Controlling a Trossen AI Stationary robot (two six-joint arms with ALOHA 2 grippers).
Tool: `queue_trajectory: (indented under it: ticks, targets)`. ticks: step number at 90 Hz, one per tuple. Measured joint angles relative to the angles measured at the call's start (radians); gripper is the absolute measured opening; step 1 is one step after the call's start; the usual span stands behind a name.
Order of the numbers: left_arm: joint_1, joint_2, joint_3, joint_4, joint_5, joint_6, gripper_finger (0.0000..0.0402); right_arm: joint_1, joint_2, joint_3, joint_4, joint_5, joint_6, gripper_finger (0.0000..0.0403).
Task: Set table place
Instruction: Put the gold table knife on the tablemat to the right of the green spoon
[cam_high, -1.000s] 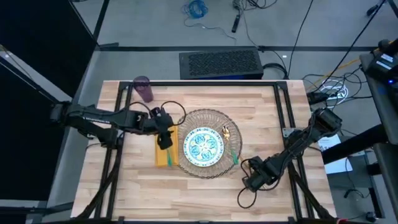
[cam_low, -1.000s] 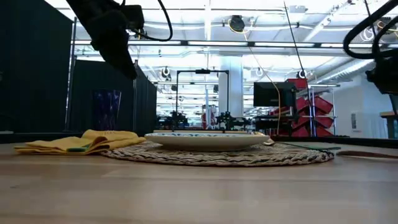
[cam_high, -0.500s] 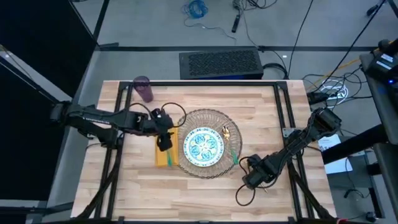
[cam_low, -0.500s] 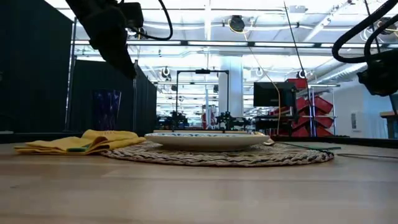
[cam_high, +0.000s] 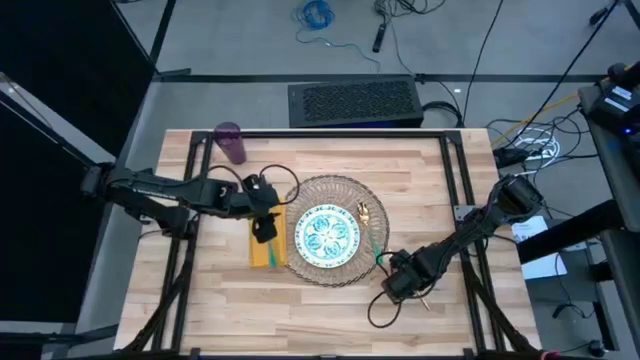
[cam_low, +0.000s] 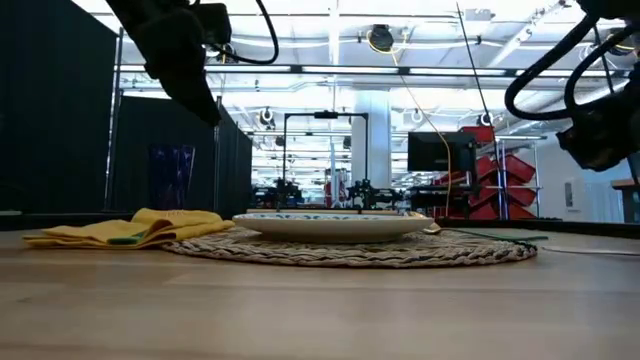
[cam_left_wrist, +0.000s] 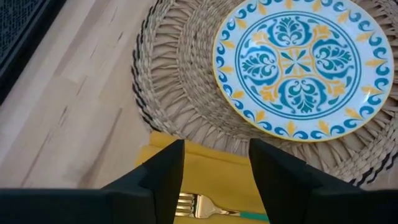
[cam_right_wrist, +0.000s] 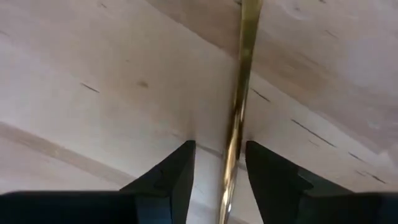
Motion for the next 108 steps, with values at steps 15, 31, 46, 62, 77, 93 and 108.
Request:
queue_trajectory:
  ticks: [15,31,46,62,77,93,108]
  targets:
    - [0.0,0.0,0.0,-0.004,0.016,0.005,0.0166,-0.006,0.002,-0.001,0.005,0.003,0.003,0.005]
    - [0.0,0.0,0.0,-0.004,0.027,0.008,0.0166,0.003,0.003,-0.002,0.001,0.022,0.07,0.001]
    - [0.0,0.0,0.0,0.0,0.027,0.025,0.0166,0.001,-0.004,0.038,-0.041,0.09,0.168,0.0004]
    - [0.0,0.0,0.0,0.0,0.028,0.028,0.0166,-0.029,-0.005,0.156,-0.189,0.245,0.24,0.0002]
    - [0.0,0.0,0.0,0.004,0.028,0.035,0.0166,-0.102,-0.007,0.23,-0.248,0.274,0.207,0.0001]
    - [0.0,0.0,0.0,0.018,0.028,0.058,0.0166,-0.274,-0.007,0.225,-0.264,0.278,0.039,0.0001]
    - [-0.011,0.0,0.0,0.028,0.028,0.062,0.0166,-0.453,-0.008,0.221,-0.234,0.32,-0.115,0.0]
